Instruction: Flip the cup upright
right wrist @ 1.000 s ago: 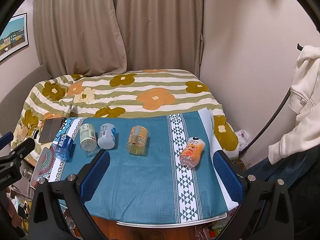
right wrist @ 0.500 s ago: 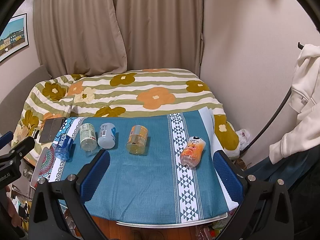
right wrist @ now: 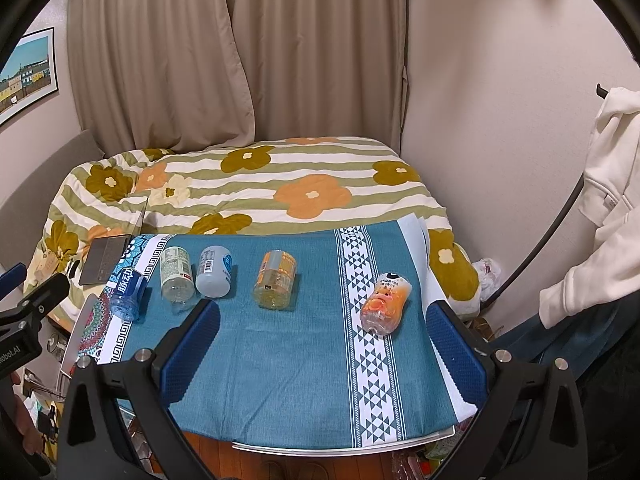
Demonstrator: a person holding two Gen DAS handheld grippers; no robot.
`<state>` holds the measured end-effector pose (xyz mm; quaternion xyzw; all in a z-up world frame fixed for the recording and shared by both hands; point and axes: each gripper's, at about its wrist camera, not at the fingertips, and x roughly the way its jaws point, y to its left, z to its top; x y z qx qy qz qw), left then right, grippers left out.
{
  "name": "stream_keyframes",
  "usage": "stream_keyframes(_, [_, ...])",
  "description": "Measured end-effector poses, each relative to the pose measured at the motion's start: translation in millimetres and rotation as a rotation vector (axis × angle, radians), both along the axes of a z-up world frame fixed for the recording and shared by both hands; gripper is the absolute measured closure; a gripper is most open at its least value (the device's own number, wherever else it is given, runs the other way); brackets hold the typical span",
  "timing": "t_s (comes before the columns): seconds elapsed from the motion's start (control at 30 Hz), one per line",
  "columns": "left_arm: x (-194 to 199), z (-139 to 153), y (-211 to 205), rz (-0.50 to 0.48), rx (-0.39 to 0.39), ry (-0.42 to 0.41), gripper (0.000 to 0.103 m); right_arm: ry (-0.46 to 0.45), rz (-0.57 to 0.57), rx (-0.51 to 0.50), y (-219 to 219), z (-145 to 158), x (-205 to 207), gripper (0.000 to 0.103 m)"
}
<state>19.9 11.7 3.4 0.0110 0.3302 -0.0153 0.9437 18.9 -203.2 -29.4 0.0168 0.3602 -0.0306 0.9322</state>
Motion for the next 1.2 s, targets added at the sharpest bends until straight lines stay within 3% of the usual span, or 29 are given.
stream_keyframes(0.73, [2.1,0.8,-3.2,0.018,0.007,-0.005,0.000,-0.010,0.005,0.011,-1.0,-2.0,0.2,0.000])
stream_keyframes(0.97, [11.9,3.8,-4.1,0.096,0.003,0.031,0.000,0.013,0.054,0.031,-4.4,-4.1,9.1,0.000])
stream_keyframes(1.2, [50.3,-10.5,4.9,0.141,-0.025,0.111,0.000,0.047,0.139,0.049,-5.7,-19.3,33.5,0.000])
